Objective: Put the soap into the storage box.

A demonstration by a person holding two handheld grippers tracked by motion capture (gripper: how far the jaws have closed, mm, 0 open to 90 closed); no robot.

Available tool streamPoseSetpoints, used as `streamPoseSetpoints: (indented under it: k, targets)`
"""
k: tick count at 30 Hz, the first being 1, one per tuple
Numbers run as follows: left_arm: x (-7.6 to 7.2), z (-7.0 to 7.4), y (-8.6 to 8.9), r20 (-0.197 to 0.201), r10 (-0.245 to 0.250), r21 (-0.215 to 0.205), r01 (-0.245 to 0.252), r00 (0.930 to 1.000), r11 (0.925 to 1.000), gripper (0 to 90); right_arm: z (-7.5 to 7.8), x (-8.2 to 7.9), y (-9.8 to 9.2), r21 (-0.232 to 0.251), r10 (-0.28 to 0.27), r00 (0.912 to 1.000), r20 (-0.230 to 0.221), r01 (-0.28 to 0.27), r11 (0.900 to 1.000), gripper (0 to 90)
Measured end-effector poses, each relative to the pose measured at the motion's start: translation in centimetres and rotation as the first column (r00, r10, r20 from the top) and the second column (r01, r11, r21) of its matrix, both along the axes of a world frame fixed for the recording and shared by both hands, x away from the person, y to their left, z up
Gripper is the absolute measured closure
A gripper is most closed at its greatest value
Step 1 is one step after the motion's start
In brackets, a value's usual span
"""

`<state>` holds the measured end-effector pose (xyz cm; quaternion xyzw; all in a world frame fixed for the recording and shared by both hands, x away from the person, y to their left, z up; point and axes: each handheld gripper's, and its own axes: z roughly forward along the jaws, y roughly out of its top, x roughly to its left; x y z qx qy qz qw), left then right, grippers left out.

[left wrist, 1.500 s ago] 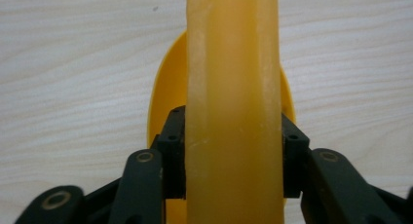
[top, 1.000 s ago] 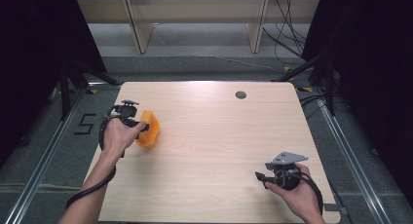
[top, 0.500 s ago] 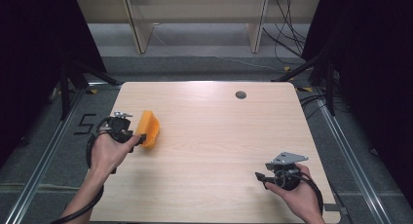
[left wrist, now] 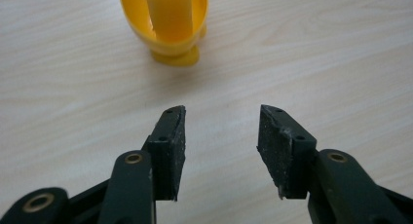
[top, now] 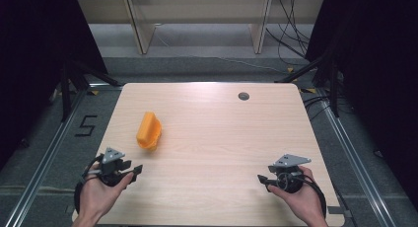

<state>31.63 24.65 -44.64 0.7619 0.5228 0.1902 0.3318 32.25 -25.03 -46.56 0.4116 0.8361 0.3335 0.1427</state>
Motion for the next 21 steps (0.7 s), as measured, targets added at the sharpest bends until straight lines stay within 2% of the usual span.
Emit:
streamPoseSetpoints:
  k: [1, 3, 5, 6, 7, 8, 9, 10, 11, 12, 13, 14, 16, 17, 18, 19, 20, 21]
  targets:
    - [-0.5, -0.5, -0.1, 0.006, 0.013, -0.002, -0.013, 0.9999, 0.9999, 52.3, 0.0, 0.1, 0.0, -0.005, 0.008, 0.9999, 0.01, -0.008, 1.0, 46.5]
    - [-1.5, -1.6, 0.1, -0.001, 0.005, 0.009, -0.004, 1.0, 0.9999, 52.1, 0.0, 0.0, 0.0, -0.003, 0.004, 1.0, 0.005, -0.004, 1.0, 46.5]
    - [-2.2, -2.5, 0.1, -0.002, 0.002, 0.001, -0.002, 1.0, 1.0, 51.9, 0.0, 0.0, 0.0, 0.002, 0.003, 1.0, 0.004, -0.003, 1.0, 46.5]
    - [-2.5, -2.9, 0.3, -0.013, -0.014, 0.015, 0.014, 0.9998, 0.9998, 51.8, 0.0, 0.0, 0.0, 0.002, 0.004, 1.0, 0.004, -0.004, 1.0, 46.5]
    - [-2.9, -3.4, 0.4, -0.013, -0.026, 0.01, 0.026, 0.9996, 0.9996, 51.8, 0.0, 0.0, 0.0, 0.002, 0.004, 1.0, 0.005, -0.004, 1.0, 46.5]
    - [-3.1, -4.1, 0.2, 0.011, -0.02, -0.022, 0.02, 0.9997, 0.9996, 51.4, 0.1, -0.1, 0.1, 0.004, -0.015, 0.9999, -0.005, 0.015, 1.0, 46.5]
    - [-3.4, -4.3, 0.5, -0.002, -0.064, 0.019, 0.064, 0.9979, 0.9978, 50.4, 0.1, -0.1, 0.1, 0.007, -0.009, 1.0, 0.0, 0.009, 1.0, 46.5]
    - [-3.6, -4.8, 0.3, 0.014, -0.065, -0.016, 0.065, 0.9978, 0.9977, 48.7, 0.2, -0.2, 0.1, 0.01, -0.015, 0.9999, -0.003, 0.015, 1.0, 46.5]
    - [-3.7, -4.9, 0.4, -0.003, -0.086, -0.015, 0.086, 0.9963, 0.9962, 48.3, 0.2, -0.1, 0.0, 0.009, -0.011, 0.9999, 0.003, 0.011, 1.0, 46.5]
    - [-3.7, -5.1, 0.1, 0.002, -0.083, -0.026, 0.083, 0.9966, 0.9962, 48.0, 0.2, -0.1, 0.0, 0.01, -0.012, 0.9999, 0.007, 0.012, 1.0, 46.5]
    - [-3.6, -5.1, 0.0, 0.019, -0.099, 0.006, 0.099, 0.9949, 0.9951, 46.5, 0.3, -0.1, 0.0, 0.018, -0.009, 0.9999, 0.005, 0.009, 1.0, 46.5]
    - [-3.5, -5.0, -0.2, 0.043, -0.093, 0.013, 0.092, 0.9948, 0.9957, 44.7, 0.3, -0.1, 0.0, 0.017, -0.01, 0.9999, 0.008, 0.009, 1.0, 46.5]
    - [-3.3, -4.8, -0.1, 0.043, -0.098, 0.02, 0.098, 0.9942, 0.995, 42.3, 0.3, -0.1, 0.1, 0.016, -0.005, 0.9999, 0.014, 0.005, 1.0, 46.5]
    - [-3.2, -4.7, 0.1, 0.032, -0.112, 0.043, 0.111, 0.9932, 0.9929, 40.6, 0.3, -0.2, 0.1, 0.012, -0.008, 0.9999, 0.011, 0.008, 1.0, 46.5]
    - [-3.2, -4.9, -0.1, 0.047, -0.08, -0.003, 0.08, 0.9957, 0.9968, 38.9, 0.4, -0.3, 0.1, 0.018, -0.023, 0.9997, 0.0, 0.023, 1.0, 46.5]
    - [-3.1, -5.1, -0.2, 0.057, -0.065, -0.012, 0.066, 0.9962, 0.9977, 37.6, 0.4, -0.3, 0.1, 0.017, -0.028, 0.9996, 0.0, 0.028, 0.999, 46.5]
    - [-3.1, -5.1, -0.1, 0.039, -0.072, -0.018, 0.072, 0.9967, 0.9972, 36.6, 0.3, -0.2, 0.0, 0.008, -0.017, 0.9997, 0.017, 0.016, 1.0, 46.5]
    - [-3.1, -5.0, 0.3, 0.018, -0.096, 0.016, 0.096, 0.9952, 0.9953, 36.3, 0.3, -0.2, 0.0, 0.011, -0.018, 0.9997, 0.013, 0.018, 1.0, 46.5]
